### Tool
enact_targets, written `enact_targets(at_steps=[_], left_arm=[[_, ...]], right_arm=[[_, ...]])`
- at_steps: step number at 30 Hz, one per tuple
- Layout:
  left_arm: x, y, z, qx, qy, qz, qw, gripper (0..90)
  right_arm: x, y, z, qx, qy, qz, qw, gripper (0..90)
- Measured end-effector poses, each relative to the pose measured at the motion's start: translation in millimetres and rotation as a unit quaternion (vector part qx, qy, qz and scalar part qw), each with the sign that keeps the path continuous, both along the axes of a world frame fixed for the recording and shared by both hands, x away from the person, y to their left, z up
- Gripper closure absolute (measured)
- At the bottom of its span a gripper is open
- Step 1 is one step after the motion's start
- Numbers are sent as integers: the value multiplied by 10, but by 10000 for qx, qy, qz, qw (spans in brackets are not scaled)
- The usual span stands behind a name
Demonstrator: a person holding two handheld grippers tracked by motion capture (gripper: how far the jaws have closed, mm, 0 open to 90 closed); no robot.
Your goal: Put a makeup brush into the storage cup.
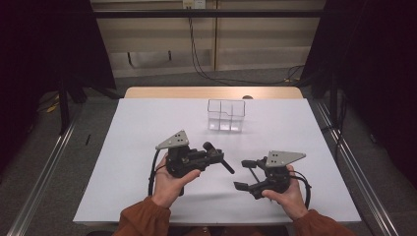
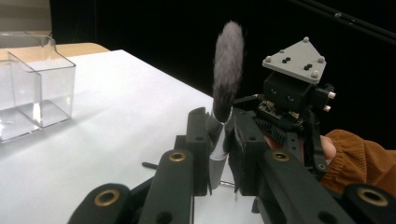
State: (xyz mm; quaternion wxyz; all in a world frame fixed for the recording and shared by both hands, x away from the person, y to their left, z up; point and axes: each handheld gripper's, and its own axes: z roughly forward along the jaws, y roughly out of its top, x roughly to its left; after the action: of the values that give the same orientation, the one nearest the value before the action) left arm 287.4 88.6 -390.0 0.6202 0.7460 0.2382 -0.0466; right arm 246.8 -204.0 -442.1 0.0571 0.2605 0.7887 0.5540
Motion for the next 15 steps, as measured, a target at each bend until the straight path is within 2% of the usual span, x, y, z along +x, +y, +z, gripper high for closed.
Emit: enact_targets(at_steps=[2, 4, 5, 8, 11, 15], left_arm=[[7, 23, 15, 10, -1, 2, 10000, 795], [11, 43, 34, 114, -34, 5, 9999, 795], [11, 51, 37, 82, 16, 6, 10000, 795], [19, 76, 55, 214, 3, -14, 9998, 795], [26, 99, 86, 323, -39, -15, 9995, 795], [44, 148, 129, 336, -67, -16, 9994, 794]], right_arm=[[3, -12, 4, 34, 10, -56, 10000, 130], [6, -28, 5, 105, 74, -110, 9999, 78], [9, -33, 3, 104, 88, -168, 9998, 48], [18, -53, -11, 131, 164, -223, 9995, 7], [11, -62, -20, 105, 187, -272, 9994, 5], [7, -75, -24, 108, 224, -341, 9991, 3]])
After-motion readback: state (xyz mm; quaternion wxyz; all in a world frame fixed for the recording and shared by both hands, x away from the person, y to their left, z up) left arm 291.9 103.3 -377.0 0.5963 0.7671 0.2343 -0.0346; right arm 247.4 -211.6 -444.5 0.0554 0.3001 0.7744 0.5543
